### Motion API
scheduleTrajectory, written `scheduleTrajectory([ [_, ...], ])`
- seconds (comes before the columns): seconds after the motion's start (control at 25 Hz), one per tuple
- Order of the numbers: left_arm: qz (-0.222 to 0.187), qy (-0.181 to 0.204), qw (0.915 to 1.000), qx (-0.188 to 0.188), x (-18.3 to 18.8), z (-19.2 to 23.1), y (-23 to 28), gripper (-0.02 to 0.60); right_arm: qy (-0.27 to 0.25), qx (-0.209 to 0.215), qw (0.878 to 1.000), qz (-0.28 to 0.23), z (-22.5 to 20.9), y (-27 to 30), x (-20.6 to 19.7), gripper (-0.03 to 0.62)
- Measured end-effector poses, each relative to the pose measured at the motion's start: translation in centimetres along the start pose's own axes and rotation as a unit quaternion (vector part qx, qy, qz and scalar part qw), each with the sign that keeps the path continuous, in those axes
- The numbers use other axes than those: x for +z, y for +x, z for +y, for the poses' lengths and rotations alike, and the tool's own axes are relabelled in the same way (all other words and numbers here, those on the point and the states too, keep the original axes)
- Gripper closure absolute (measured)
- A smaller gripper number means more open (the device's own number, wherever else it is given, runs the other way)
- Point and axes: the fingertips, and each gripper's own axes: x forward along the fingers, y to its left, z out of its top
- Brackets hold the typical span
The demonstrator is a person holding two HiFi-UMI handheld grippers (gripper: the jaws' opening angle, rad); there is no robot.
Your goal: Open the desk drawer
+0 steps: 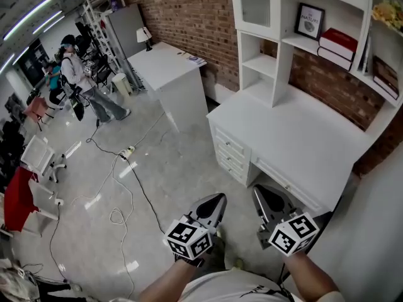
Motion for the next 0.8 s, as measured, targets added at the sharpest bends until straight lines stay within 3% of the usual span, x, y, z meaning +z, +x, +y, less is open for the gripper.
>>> scheduleTrajectory([
  [0.56,0.041,0.02,0.9988,-0.015,0.4,17.9,14.8,0.572,-0.002,-0.039,0.999,0.035,-10.0,18.2,-1.9,0.577],
  [0.8,0.074,0.037,0.9961,-0.03,-1.6,24.9,21.2,0.572,-0.005,-0.063,0.997,0.043,-13.6,24.5,-3.0,0.576],
])
